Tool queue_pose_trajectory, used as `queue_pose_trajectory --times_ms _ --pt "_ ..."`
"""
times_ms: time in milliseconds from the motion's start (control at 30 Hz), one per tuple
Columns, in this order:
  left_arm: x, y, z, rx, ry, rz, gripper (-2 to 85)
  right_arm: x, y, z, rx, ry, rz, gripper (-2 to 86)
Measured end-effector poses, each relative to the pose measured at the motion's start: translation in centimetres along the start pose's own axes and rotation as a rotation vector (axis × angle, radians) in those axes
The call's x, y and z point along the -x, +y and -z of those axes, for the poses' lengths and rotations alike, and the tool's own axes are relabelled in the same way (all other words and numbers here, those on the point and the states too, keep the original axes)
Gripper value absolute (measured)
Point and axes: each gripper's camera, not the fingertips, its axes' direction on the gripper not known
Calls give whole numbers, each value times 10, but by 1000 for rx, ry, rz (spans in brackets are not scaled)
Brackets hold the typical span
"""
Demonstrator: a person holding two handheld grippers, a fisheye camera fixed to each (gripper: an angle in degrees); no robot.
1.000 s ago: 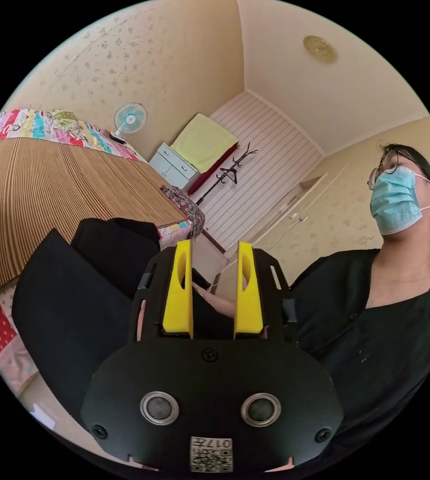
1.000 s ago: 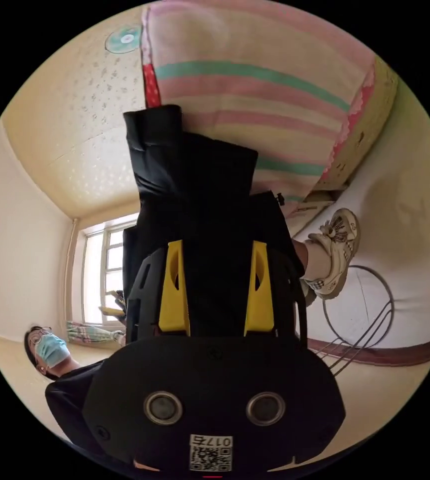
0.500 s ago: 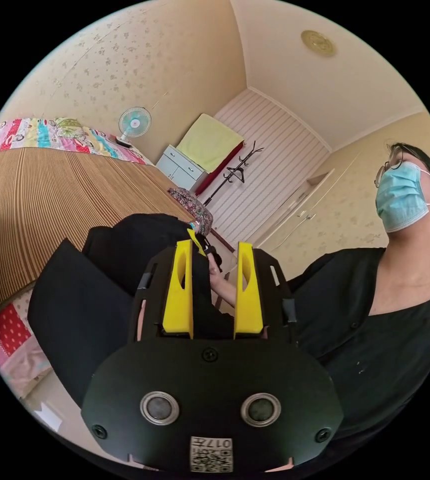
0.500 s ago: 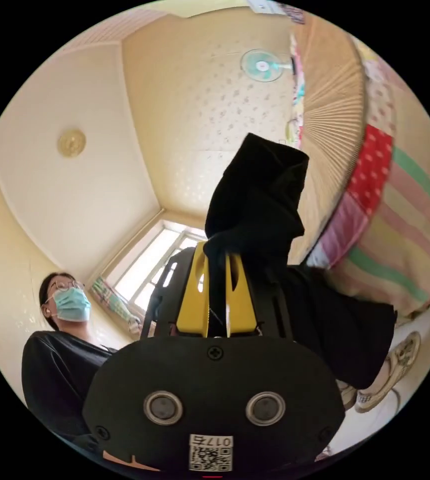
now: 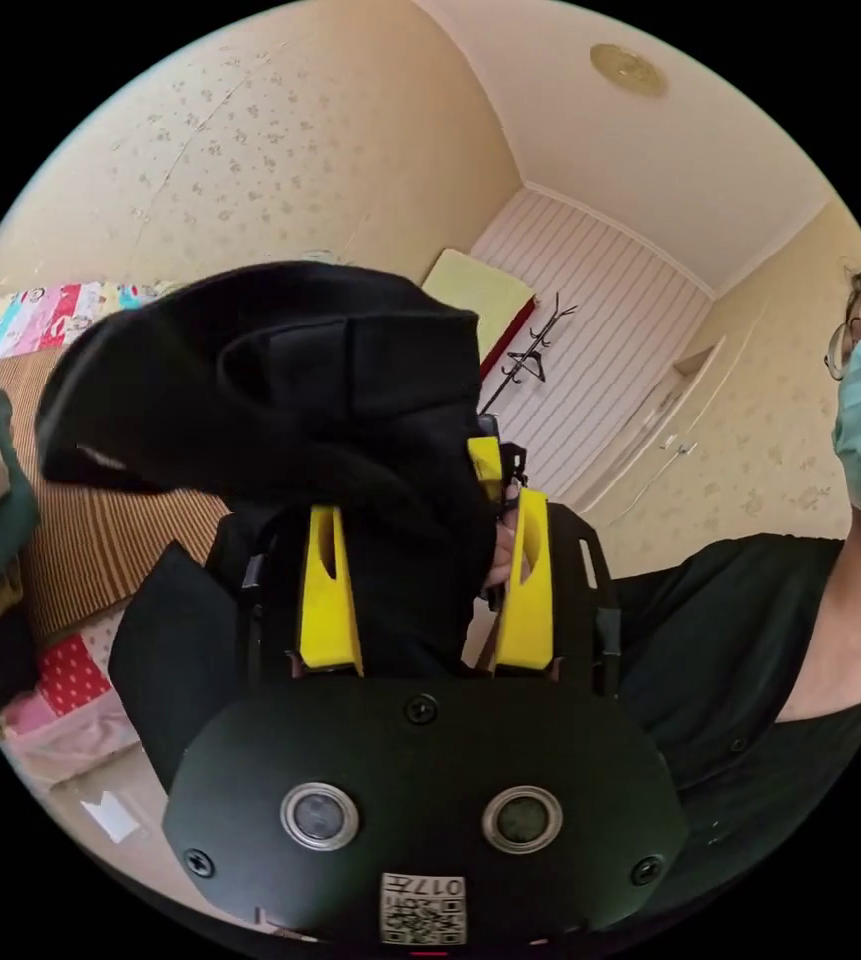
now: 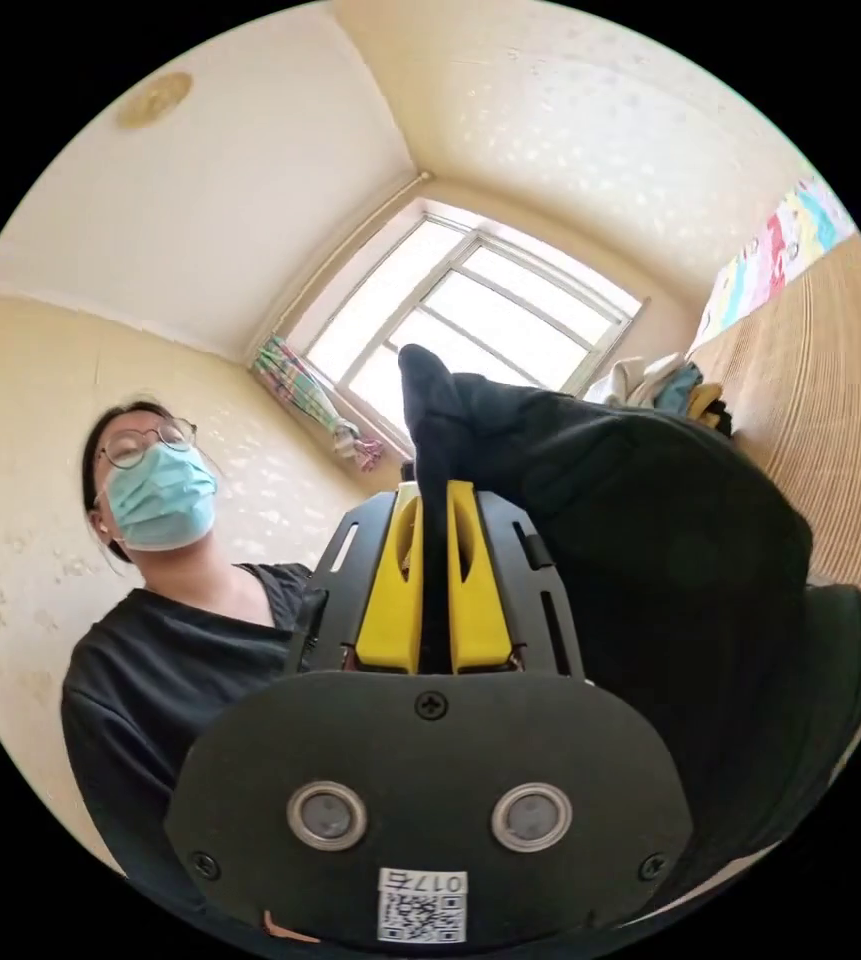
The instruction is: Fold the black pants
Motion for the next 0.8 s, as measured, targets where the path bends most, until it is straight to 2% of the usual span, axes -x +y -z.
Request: queue_pose_trajectory --times_ms 100,167,233,367,467,600,700,767,800 --pt "23 17 11 -49 179 31 136 -15 24 1 -59 -162 -27 33" --pt "23 22 26 -72 150 14 101 -3 37 13 -135 -185 9 31" --pt "11 22 61 -120 109 -80 14 15 44 37 -234 -230 65 29" --pt "-8 10 127 -221 97 -160 1 70 60 96 -424 -274 232 27" --pt "-29 -6 192 -401 84 -178 -3 105 59 118 -527 -323 314 26" --pt "-104 -68 248 -488 129 -389 -6 152 21 95 -428 -411 434 25" --pt "-162 -130 279 -524 75 -481 -6 212 -15 69 -396 -298 541 24" --pt "-179 -188 293 -536 -30 -513 -5 242 -58 65 -481 -75 542 25" --pt "-174 -245 297 -529 -123 -475 -4 245 -73 68 -522 -11 537 26"
